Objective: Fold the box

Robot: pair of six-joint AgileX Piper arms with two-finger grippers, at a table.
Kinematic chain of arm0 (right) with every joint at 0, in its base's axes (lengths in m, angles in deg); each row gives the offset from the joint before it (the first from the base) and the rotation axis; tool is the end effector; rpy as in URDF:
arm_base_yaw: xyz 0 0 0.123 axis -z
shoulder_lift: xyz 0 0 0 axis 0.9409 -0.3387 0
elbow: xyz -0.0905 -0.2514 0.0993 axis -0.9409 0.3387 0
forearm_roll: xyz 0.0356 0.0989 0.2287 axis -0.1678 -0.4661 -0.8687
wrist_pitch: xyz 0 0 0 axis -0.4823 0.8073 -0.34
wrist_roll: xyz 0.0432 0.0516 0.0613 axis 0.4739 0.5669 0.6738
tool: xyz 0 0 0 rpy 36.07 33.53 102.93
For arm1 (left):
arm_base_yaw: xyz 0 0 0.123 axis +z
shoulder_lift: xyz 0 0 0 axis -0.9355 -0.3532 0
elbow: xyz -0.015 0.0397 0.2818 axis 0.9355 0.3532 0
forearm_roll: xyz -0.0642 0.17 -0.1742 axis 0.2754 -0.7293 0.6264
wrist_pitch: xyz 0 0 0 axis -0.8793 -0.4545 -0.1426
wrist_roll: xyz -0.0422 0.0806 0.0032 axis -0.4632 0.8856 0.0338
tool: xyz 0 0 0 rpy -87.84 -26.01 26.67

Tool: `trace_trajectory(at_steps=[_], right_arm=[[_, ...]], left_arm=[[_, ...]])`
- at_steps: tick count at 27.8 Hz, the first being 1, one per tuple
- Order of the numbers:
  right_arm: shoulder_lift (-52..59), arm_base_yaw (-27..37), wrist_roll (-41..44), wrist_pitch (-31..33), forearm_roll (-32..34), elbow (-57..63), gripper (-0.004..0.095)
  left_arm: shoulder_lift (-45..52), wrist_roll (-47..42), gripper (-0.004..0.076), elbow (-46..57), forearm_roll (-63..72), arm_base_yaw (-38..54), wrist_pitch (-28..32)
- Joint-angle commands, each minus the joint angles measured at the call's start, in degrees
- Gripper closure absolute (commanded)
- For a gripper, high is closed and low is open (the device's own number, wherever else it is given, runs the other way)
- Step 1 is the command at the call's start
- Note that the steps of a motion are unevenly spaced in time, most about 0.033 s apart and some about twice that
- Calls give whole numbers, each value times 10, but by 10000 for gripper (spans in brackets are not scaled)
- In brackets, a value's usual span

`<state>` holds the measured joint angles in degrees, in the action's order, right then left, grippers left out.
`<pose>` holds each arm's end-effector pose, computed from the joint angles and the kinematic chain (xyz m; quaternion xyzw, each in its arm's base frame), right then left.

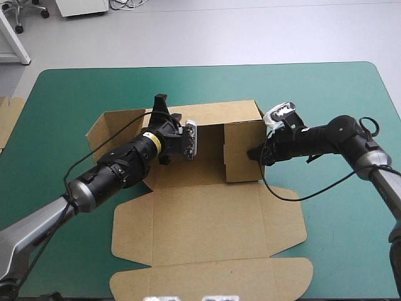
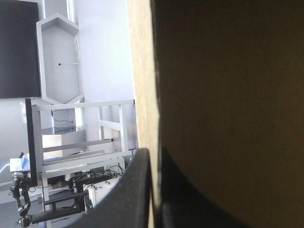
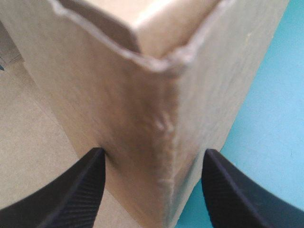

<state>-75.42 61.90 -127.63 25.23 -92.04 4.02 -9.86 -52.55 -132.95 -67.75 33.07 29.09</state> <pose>0.3067 0.0953 0.2833 -0.3137 0.8610 0.2393 0.3210 0.2780 -0.1838 0.3132 0.6710 0.5059 0.2537 0.4790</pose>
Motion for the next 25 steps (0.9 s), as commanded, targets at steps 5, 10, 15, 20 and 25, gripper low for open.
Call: trace_trajectory(at_steps=[5, 10, 15, 20, 25], right_arm=[[18, 2, -20, -50, -48, -13, 359], [18, 2, -63, -54, -95, -13, 358], [18, 2, -65, -68, -95, -13, 358], [18, 2, -67, -100, -101, -13, 358], [18, 2, -67, -140, -113, -15, 358]], left_arm=[[17, -9, 734, -27, -14, -5, 33], [17, -9, 734, -28, -14, -5, 39], [17, -9, 734, -31, -14, -5, 53], [17, -10, 734, -31, -14, -5, 54], [17, -10, 734, -31, -14, -5, 53]])
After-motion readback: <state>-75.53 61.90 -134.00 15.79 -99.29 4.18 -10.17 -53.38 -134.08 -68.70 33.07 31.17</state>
